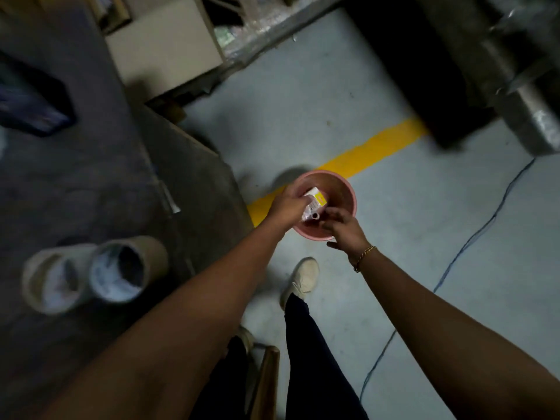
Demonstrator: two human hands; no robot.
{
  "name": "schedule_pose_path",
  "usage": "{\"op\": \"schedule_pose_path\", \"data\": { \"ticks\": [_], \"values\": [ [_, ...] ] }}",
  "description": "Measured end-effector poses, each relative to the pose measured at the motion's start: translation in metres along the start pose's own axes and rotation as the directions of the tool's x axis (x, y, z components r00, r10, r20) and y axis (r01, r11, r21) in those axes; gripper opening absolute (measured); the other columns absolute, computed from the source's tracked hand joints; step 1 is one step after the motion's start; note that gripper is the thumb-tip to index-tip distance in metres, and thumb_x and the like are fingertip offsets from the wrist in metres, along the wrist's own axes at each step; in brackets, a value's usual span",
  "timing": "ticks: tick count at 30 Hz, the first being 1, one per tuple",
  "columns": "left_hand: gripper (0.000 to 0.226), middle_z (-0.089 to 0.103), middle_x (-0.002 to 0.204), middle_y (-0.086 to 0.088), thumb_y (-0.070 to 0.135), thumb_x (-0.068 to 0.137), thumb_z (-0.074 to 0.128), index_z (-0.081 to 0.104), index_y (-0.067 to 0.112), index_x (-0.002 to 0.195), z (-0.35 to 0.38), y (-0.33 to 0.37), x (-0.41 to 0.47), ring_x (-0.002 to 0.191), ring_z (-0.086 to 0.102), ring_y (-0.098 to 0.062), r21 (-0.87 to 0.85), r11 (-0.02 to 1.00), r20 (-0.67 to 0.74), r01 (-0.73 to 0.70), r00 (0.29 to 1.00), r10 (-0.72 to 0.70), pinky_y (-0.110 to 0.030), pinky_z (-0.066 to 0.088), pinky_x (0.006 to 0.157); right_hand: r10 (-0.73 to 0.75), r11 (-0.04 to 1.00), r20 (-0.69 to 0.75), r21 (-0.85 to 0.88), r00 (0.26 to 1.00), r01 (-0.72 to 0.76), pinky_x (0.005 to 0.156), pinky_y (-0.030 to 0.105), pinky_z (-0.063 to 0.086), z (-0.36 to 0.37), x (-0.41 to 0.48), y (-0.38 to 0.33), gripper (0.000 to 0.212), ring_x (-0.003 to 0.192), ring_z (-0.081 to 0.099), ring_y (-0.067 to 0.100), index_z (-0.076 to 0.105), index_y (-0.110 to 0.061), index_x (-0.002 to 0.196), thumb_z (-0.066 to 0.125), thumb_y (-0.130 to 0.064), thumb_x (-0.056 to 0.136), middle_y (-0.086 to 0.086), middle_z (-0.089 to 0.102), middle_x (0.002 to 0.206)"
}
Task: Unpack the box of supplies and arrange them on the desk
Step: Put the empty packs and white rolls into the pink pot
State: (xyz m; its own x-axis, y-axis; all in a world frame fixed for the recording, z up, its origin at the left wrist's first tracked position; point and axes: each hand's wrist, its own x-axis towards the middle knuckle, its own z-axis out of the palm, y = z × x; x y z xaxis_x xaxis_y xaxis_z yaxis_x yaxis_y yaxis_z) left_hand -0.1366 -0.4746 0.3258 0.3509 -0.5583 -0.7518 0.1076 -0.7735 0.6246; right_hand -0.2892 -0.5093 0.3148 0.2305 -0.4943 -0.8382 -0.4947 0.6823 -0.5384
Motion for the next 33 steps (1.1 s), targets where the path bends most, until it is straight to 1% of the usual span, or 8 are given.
{"op": "schedule_pose_path", "data": {
  "ticks": [5, 9, 15, 18, 24, 28, 31, 33],
  "values": [
    [0.066, 0.065, 0.115, -0.011, 0.035, 0.071, 0.072, 0.054, 0.014, 0.131, -0.063, 0.049, -0.076, 0.1, 0.065, -0.026, -0.062, 0.992, -0.006, -0.107, 0.994, 0.107, -0.033, 0.051, 0.092, -0.117, 0.989, 0.052, 0.098, 0.992, 0.112, 0.068, 0.035, 0.05, 0.047, -0.072, -0.057, 0.023, 0.082, 0.063, 0.028, 0.062, -0.016, 0.097, 0.057, 0.004, 0.088, 0.01, 0.066, 0.094],
    [0.034, 0.066, 0.101, -0.008, 0.022, 0.086, 0.067, 0.062, 0.012, 0.118, -0.131, 0.057, -0.145, 0.091, 0.065, -0.026, -0.016, 0.962, -0.044, -0.273, 0.961, 0.272, -0.03, 0.05, 0.084, -0.244, 0.97, 0.073, -0.002, 0.967, 0.244, 0.064, 0.03, 0.044, 0.096, -0.135, -0.088, 0.021, 0.08, 0.059, 0.021, 0.06, -0.019, 0.101, 0.054, -0.002, 0.091, 0.01, 0.063, 0.093],
    [0.011, 0.071, 0.099, -0.005, 0.017, 0.085, 0.062, 0.07, 0.014, 0.092, -0.252, 0.007, -0.236, 0.09, 0.065, -0.019, 0.226, 0.863, -0.253, -0.452, 0.828, 0.5, -0.033, 0.051, 0.085, -0.512, 0.789, 0.121, -0.325, 0.851, 0.521, 0.085, 0.037, 0.05, 0.179, -0.21, -0.092, 0.034, 0.082, 0.06, 0.015, 0.061, -0.023, 0.116, 0.068, -0.019, 0.082, 0.006, 0.059, 0.129],
    [0.031, 0.062, 0.119, -0.005, 0.034, 0.08, 0.063, 0.066, 0.024, 0.109, -0.301, -0.035, -0.256, 0.113, 0.056, -0.028, 0.502, 0.815, -0.36, -0.289, 0.787, 0.501, -0.042, 0.045, 0.099, -0.591, 0.653, 0.188, -0.459, 0.784, 0.602, 0.098, 0.041, 0.05, 0.215, -0.234, -0.088, 0.049, 0.105, 0.061, 0.023, 0.056, -0.022, 0.127, 0.073, -0.022, 0.081, 0.006, 0.05, 0.134],
    [0.099, 0.016, 0.16, -0.006, 0.038, 0.069, 0.074, 0.021, 0.032, 0.152, -0.324, -0.08, -0.275, 0.144, 0.024, -0.033, 0.569, 0.804, -0.229, -0.172, 0.906, 0.356, -0.05, 0.029, 0.113, -0.56, 0.34, 0.314, -0.757, 0.767, 0.558, 0.115, 0.04, 0.031, 0.259, -0.259, -0.087, 0.107, 0.143, 0.028, 0.035, 0.025, -0.023, 0.153, 0.085, -0.045, 0.067, 0.011, 0.017, 0.16],
    [0.113, 0.0, 0.162, -0.003, 0.044, 0.07, 0.078, 0.003, 0.036, 0.153, -0.31, -0.096, -0.266, 0.147, 0.019, -0.033, 0.648, 0.743, -0.161, -0.166, 0.924, 0.347, -0.049, 0.029, 0.115, -0.493, 0.127, 0.37, -0.865, 0.788, 0.486, 0.115, 0.045, 0.035, 0.274, -0.251, -0.082, 0.107, 0.145, 0.024, 0.037, 0.017, -0.026, 0.155, 0.082, -0.041, 0.071, 0.01, 0.014, 0.161],
    [0.101, 0.02, 0.154, -0.007, 0.037, 0.074, 0.077, 0.015, 0.032, 0.153, -0.305, -0.091, -0.263, 0.137, 0.037, -0.033, 0.589, 0.79, -0.264, -0.17, 0.884, 0.387, -0.04, 0.037, 0.11, -0.502, 0.19, 0.353, -0.846, 0.79, 0.499, 0.11, 0.043, 0.04, 0.267, -0.242, -0.085, 0.094, 0.134, 0.039, 0.037, 0.028, -0.026, 0.151, 0.08, -0.037, 0.074, 0.011, 0.03, 0.151],
    [0.094, 0.026, 0.15, -0.006, 0.035, 0.076, 0.076, 0.021, 0.031, 0.152, -0.304, -0.075, -0.261, 0.133, 0.04, -0.03, 0.458, 0.872, -0.303, -0.173, 0.892, 0.336, -0.035, 0.037, 0.104, -0.528, 0.394, 0.315, -0.731, 0.788, 0.557, 0.109, 0.037, 0.04, 0.25, -0.24, -0.094, 0.089, 0.128, 0.046, 0.031, 0.034, -0.024, 0.15, 0.081, -0.03, 0.075, 0.01, 0.036, 0.145]
  ]
}}
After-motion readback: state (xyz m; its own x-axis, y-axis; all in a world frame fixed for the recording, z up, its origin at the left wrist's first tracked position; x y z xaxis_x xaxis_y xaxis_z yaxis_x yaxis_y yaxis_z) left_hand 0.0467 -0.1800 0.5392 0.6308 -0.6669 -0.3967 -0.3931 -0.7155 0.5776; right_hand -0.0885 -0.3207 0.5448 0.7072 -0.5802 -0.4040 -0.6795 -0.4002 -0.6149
